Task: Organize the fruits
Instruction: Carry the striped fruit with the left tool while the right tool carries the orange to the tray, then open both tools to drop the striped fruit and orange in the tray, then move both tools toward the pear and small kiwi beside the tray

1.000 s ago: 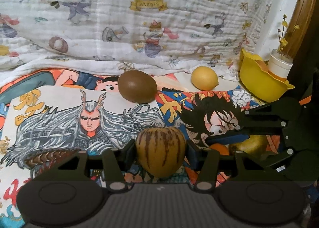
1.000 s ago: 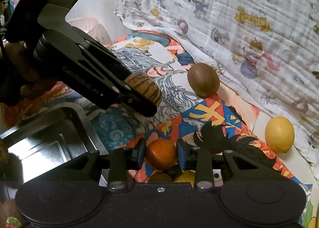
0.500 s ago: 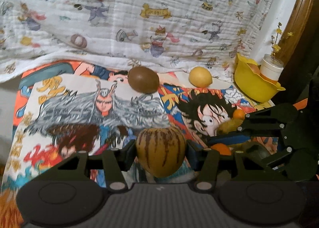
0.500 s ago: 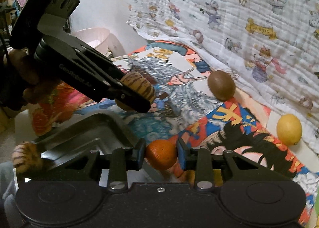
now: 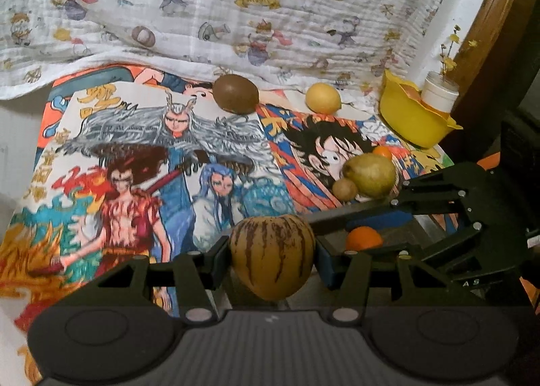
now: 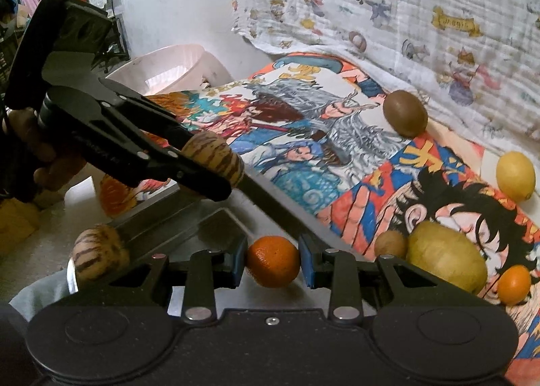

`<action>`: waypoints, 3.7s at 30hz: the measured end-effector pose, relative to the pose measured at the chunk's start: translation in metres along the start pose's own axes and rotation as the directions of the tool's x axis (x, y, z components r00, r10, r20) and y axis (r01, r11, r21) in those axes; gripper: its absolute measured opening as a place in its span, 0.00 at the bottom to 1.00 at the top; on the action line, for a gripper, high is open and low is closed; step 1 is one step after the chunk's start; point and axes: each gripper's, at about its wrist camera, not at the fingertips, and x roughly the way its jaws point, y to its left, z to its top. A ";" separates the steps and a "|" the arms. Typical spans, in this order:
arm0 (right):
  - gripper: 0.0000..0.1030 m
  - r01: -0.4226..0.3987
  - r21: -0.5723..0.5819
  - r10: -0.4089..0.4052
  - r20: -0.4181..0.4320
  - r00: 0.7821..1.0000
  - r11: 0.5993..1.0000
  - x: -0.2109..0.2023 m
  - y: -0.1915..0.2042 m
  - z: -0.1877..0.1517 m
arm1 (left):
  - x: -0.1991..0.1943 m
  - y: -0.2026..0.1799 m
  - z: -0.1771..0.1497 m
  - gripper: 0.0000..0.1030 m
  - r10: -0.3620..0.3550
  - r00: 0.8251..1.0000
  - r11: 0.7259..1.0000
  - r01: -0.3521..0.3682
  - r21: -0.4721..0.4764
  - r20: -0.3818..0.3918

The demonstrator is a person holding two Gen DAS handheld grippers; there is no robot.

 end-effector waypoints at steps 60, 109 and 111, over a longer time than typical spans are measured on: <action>0.85 0.046 0.044 -0.051 0.102 0.994 0.998 -0.085 0.047 -0.044 | -0.079 -0.038 -0.058 0.98 0.106 0.994 0.994 -0.104 -0.044 0.040; 0.99 0.278 0.173 -0.294 0.077 0.953 0.945 -0.105 -0.015 -0.087 | -0.084 -0.074 -0.008 0.99 0.312 0.950 0.949 -0.310 0.052 -0.026; 0.99 0.288 0.197 -0.306 0.067 0.950 0.937 -0.108 -0.024 -0.082 | -0.078 -0.076 0.003 0.99 0.304 0.952 0.952 -0.303 0.032 -0.033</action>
